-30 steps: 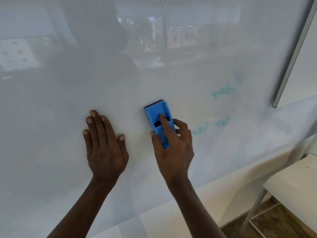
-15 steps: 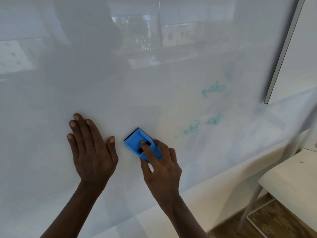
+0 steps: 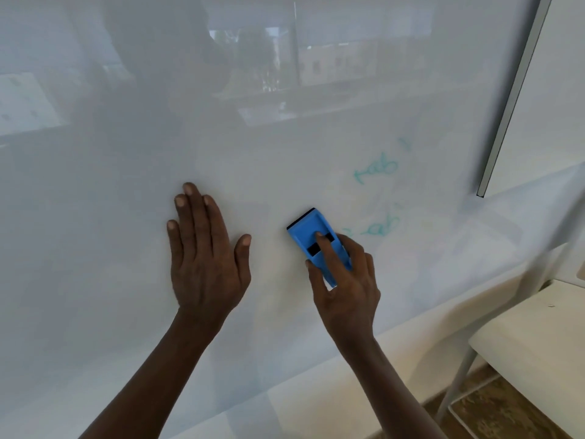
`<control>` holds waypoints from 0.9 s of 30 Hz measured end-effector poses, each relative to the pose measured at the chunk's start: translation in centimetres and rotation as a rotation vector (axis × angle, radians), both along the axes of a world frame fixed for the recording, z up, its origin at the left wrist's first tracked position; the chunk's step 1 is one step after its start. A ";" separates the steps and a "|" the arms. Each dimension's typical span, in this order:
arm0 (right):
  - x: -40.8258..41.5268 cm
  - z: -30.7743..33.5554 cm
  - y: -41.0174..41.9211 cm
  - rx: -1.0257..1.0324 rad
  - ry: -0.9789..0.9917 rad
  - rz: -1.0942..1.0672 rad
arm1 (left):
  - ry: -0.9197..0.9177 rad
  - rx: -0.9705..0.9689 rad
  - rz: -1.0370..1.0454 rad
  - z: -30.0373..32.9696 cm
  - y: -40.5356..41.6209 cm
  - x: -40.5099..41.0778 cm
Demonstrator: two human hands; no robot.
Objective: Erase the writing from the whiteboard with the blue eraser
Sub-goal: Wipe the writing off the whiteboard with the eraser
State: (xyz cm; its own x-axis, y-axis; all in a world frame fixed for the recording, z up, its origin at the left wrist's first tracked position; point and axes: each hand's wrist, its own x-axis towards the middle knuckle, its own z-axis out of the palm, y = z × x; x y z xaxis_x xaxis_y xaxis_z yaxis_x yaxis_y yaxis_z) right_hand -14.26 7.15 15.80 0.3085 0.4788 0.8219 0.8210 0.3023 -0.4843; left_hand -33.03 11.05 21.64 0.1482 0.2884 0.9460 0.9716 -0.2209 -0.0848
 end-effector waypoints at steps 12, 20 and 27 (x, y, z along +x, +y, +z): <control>6.3 1.0 1.8 -0.042 0.209 -0.094 | 0.031 0.036 0.118 -0.5 0.5 0.0; 3.8 1.4 2.1 -0.026 0.574 -0.095 | 0.033 0.050 0.123 -0.6 0.5 0.1; -1.0 1.9 0.6 -0.027 0.528 -0.031 | 0.028 0.047 0.128 -0.7 0.5 0.1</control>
